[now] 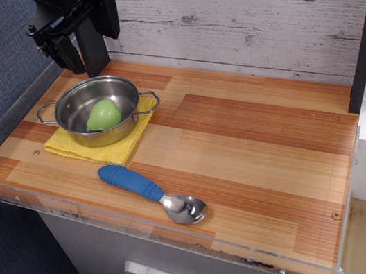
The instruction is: Remove the pear from the pot and place it on the right back corner of the counter.
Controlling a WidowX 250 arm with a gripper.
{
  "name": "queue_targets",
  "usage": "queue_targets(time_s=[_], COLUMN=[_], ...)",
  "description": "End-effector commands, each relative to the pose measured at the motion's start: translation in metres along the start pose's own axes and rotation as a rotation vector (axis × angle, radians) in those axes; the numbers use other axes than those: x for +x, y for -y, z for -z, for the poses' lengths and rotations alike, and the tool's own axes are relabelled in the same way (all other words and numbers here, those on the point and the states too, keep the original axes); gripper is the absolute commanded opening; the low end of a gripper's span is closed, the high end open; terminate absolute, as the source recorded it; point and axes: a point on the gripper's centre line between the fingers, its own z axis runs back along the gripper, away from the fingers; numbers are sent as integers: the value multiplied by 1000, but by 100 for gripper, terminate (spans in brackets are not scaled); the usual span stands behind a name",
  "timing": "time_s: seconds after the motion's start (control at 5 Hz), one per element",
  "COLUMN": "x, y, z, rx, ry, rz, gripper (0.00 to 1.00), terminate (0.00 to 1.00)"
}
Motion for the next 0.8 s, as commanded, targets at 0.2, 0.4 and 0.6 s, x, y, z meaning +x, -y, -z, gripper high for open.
queue_targets(time_s=[0.2,0.4,0.6], x=[10,16,16], y=[-5,-11,-15], z=[9,24,38], rx=[1,16,29], ry=[12,-5,-9], rz=[-8,-24,-37], gripper=[100,100,100], terminate=[0,0,0])
